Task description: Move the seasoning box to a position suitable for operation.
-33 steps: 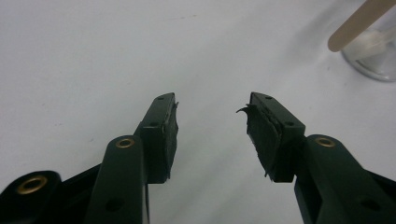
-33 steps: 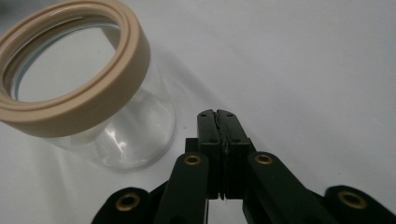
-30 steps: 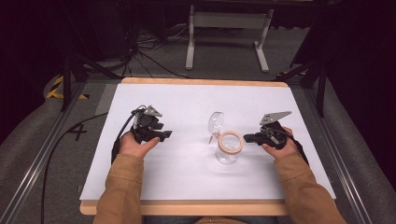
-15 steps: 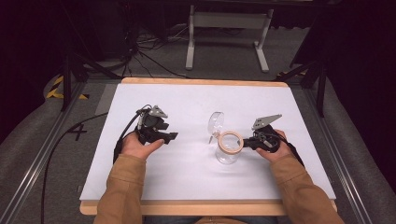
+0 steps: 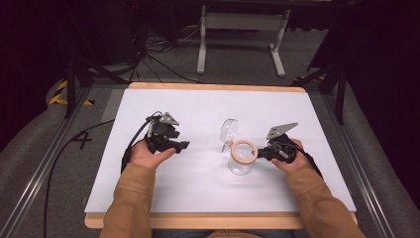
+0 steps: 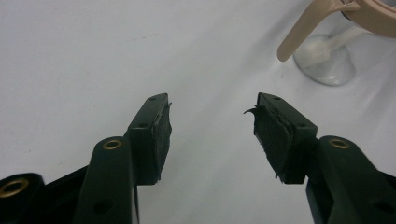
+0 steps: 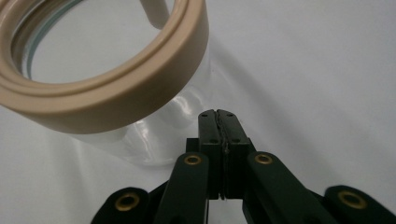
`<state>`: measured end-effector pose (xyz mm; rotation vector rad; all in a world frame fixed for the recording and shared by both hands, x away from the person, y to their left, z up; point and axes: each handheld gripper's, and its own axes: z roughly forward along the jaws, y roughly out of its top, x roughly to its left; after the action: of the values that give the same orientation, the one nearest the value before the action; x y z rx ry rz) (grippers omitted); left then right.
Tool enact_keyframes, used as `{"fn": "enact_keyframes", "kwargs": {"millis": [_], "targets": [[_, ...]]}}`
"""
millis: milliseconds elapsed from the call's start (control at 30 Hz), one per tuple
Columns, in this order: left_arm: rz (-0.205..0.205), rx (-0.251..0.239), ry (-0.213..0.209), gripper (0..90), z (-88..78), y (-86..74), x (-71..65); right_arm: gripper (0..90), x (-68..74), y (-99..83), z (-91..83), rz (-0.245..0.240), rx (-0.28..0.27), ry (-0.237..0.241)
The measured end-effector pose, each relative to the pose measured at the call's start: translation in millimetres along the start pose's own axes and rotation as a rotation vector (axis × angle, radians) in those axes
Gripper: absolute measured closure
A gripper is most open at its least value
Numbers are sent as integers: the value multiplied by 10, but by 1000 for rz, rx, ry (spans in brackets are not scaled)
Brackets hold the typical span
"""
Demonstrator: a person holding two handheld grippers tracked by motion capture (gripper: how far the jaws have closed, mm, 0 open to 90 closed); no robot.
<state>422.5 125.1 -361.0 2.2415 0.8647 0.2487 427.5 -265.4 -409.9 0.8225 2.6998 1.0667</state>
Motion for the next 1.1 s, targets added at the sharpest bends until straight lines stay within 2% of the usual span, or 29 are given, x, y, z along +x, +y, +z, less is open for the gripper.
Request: {"fn": "enact_keyframes", "kwargs": {"millis": [467, 567, 667, 867, 1100], "targets": [[20, 1, -24, 465, 110, 122, -25, 898, 190, -29, 5, -44, 27, 37], [40, 5, -31, 467, 157, 164, -42, 898, 274, -30, 14, -62, 36, 49], [41, 10, -34, 472, 163, 180, -50, 897, 315, -27, 21, -74, 40, 58], [35, 31, -69, 522, 157, 174, -40, 897, 427, 16, 73, -111, 59, 87], [29, 35, -71, 525, 148, 159, -51, 897, 545, 73, 146, -145, 75, 121]]}}
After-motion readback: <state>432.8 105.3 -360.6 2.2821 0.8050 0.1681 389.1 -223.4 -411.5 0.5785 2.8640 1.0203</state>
